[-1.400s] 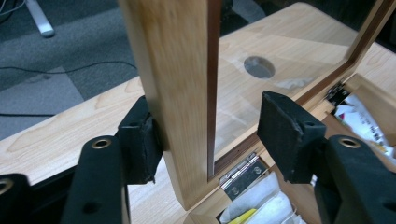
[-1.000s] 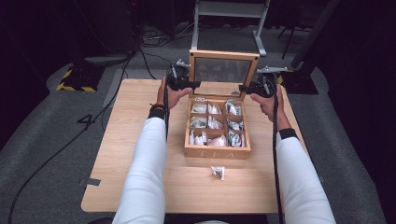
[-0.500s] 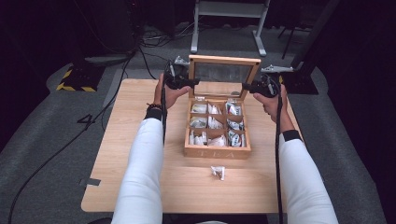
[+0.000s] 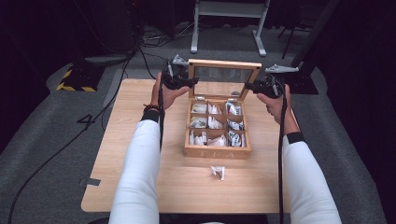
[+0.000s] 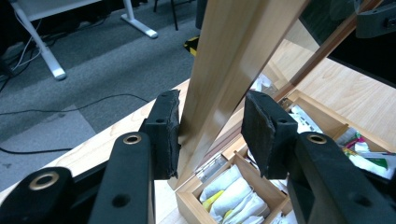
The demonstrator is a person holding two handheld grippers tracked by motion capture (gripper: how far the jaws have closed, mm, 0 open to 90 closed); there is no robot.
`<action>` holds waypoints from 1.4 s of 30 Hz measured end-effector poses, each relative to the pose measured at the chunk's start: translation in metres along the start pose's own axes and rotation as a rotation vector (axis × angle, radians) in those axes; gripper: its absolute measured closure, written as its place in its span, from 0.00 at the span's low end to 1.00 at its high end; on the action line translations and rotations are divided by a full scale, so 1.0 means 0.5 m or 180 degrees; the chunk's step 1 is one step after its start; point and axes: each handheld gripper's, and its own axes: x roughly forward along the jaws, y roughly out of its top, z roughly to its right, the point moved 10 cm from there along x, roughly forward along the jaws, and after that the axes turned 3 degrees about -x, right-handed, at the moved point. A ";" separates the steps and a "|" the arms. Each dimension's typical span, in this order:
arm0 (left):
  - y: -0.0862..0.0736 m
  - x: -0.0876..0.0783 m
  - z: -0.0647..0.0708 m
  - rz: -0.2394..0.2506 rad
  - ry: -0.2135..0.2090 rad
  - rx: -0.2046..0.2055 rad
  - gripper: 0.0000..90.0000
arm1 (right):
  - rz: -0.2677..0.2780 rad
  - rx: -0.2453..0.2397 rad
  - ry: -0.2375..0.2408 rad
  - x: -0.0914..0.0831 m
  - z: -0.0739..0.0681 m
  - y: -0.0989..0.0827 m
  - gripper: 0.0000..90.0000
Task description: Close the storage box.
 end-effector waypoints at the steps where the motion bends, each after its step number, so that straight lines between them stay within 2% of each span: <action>1: 0.000 -0.001 0.001 -0.0004 0.0006 0.0011 0.64 | -0.0005 -0.0009 0.0005 -0.001 -0.001 0.000 0.67; 20: 0.001 -0.054 0.035 -0.0010 -0.0049 0.0233 0.65 | 0.0055 -0.0181 0.0062 -0.051 -0.034 0.010 0.65; 34: -0.003 -0.079 0.053 -0.0029 -0.0020 0.0362 0.67 | 0.0044 -0.0256 0.0093 -0.069 -0.048 0.007 0.64; 37: -0.002 -0.087 0.057 0.0019 -0.0044 0.0349 0.67 | 0.0065 -0.0261 0.0101 -0.077 -0.052 0.009 0.64; 42: -0.011 -0.095 0.067 0.0011 -0.0047 0.0427 0.67 | 0.0036 -0.0311 0.0097 -0.083 -0.060 0.004 0.64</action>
